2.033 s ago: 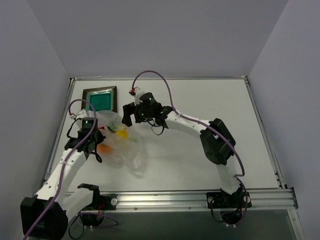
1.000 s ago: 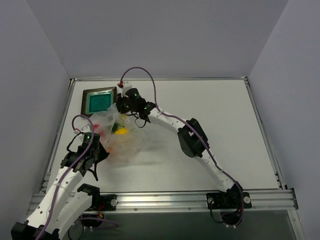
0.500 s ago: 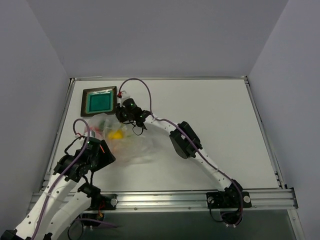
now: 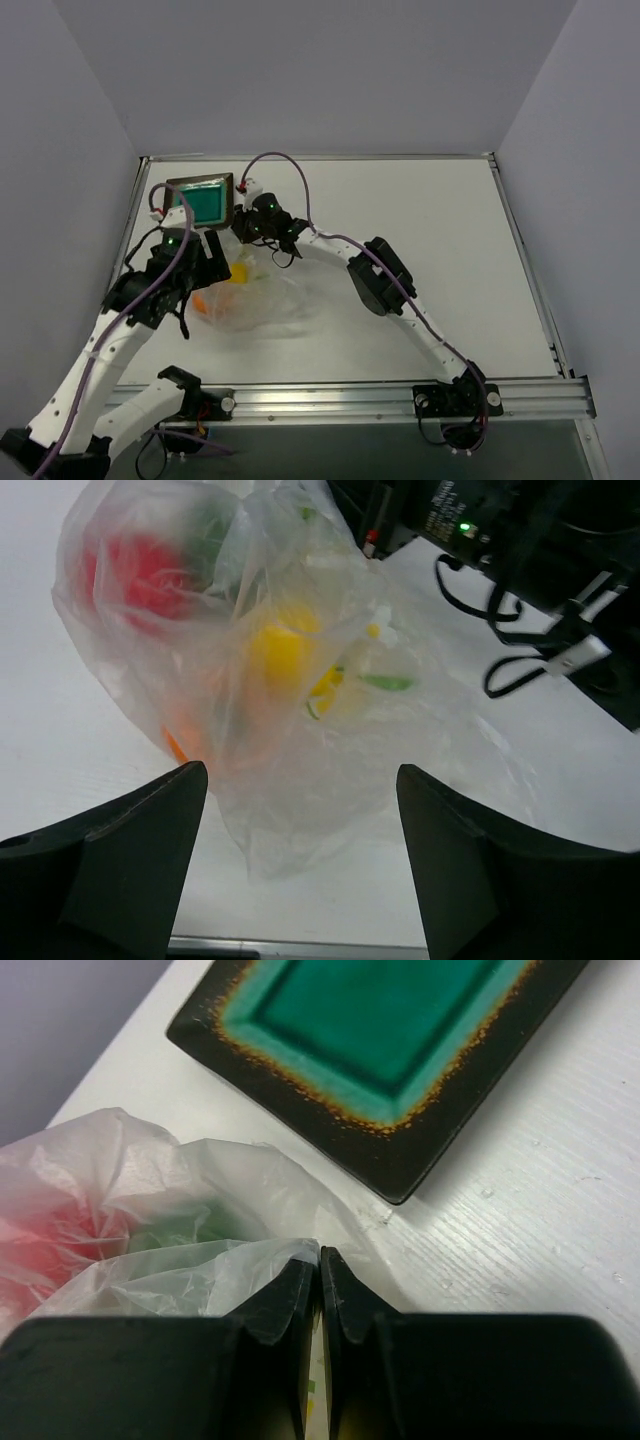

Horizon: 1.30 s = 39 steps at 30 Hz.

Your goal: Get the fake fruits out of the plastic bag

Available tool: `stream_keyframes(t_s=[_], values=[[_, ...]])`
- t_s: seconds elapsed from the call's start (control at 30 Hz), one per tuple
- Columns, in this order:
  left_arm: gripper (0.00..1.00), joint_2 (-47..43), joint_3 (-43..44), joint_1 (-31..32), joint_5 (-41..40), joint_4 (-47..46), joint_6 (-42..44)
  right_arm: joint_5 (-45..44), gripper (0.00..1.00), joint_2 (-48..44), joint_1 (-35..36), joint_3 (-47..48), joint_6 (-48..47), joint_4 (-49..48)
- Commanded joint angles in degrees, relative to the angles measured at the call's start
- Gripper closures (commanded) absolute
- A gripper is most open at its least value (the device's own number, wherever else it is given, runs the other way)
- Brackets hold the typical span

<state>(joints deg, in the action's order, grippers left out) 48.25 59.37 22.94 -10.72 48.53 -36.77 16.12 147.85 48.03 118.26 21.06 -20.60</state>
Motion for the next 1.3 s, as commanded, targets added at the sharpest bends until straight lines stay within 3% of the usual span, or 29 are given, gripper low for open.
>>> stream_keyframes(t_s=[0.0, 0.03, 0.23, 0.3, 0.37, 0.4, 0.43, 0.5, 0.53, 0.6, 0.83, 0.97, 1.1, 1.27], values=[[0.25, 7.10, -1.45, 0.18, -6.84, -7.74, 6.00, 3.83, 0.97, -6.25, -0.39, -3.11, 1.69, -6.02], [0.24, 8.60, -1.28, 0.18, -10.69, -9.93, 7.14, 4.53, 0.97, -6.35, -0.39, -3.38, 2.05, -6.55], [0.19, 23.54, 4.25, -0.79, -13.09, -12.06, 11.64, 6.12, 0.96, -7.31, -0.39, -3.56, 2.23, -6.04], [0.30, 26.09, 4.61, -2.63, -13.19, -12.32, 11.81, 5.33, 0.94, -8.54, -0.48, -4.08, 1.97, -5.68], [0.49, 26.98, 4.52, -4.65, -12.40, -12.23, 11.03, 4.45, 0.84, -9.94, -0.66, -6.10, 1.79, -5.59], [0.81, 26.90, 4.26, -7.01, -11.96, -12.58, 10.94, 3.92, 0.76, -11.52, -0.74, -6.98, 1.71, -5.50], [0.92, 26.64, 4.17, -8.16, -11.69, -12.59, 9.98, 2.53, 0.59, -12.40, -0.92, -7.94, 1.53, -5.33], [0.98, 24.63, 3.38, -11.06, -9.68, -14.24, 9.27, 0.24, 0.42, -16.25, -1.18, -11.46, 1.53, -4.80], [0.98, 23.74, 2.94, -11.68, -9.23, -14.78, 8.83, -1.16, 0.27, -17.67, -1.27, -13.04, 1.35, -4.54], [0.98, 22.07, 2.59, -12.74, -9.05, -15.40, 8.04, -3.01, 0.15, -22.23, -1.27, -17.17, 0.39, -3.31], [0.98, 21.36, 0.75, -16.26, -4.84, -16.10, 6.54, -16.81, 0.07, -36.30, 3.46, -31.32, -0.23, -0.67], [0.98, 21.62, -0.84, -20.81, -0.81, -17.24, 4.79, -20.33, 0.20, -39.22, 9.88, -36.95, -1.81, -2.43], [0.98, 21.98, -1.37, -22.59, 0.61, -18.12, 3.73, -15.36, 0.32, -35.54, 12.26, -37.58, -2.60, -2.69], [0.98, 22.68, -1.72, -25.31, 1.05, -18.82, 2.59, -8.65, 0.29, -32.80, 13.40, -37.22, -4.61, -1.02]])
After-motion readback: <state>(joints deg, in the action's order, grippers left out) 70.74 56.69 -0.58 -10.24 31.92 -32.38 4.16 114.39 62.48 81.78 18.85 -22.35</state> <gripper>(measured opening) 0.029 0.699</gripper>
